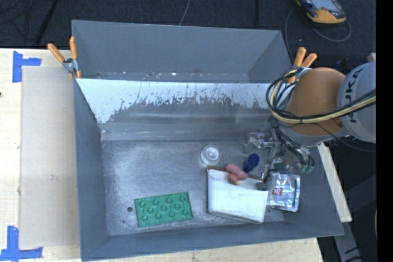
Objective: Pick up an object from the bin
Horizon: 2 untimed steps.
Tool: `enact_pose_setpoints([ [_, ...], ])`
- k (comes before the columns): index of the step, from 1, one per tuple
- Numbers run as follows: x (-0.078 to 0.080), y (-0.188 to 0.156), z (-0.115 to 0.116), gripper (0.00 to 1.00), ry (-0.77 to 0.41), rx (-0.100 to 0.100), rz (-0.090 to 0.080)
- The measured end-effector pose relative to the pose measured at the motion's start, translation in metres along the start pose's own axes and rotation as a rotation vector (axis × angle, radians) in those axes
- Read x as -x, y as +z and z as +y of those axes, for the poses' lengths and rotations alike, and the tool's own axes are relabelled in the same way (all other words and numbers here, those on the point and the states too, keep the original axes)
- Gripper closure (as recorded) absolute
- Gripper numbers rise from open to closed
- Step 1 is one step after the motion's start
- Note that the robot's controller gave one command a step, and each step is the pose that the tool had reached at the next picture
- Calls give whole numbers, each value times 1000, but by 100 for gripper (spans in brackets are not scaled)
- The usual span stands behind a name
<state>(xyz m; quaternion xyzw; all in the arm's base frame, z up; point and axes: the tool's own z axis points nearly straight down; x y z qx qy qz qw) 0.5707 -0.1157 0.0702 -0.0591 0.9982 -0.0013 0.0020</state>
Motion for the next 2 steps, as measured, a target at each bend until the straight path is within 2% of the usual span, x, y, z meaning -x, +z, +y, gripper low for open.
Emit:
enact_pose_setpoints([
  [1, 0, -1, 3, 100, -6, 2, 0],
  [2, 17, -169, -15, 100, -437, 0, -4],
])
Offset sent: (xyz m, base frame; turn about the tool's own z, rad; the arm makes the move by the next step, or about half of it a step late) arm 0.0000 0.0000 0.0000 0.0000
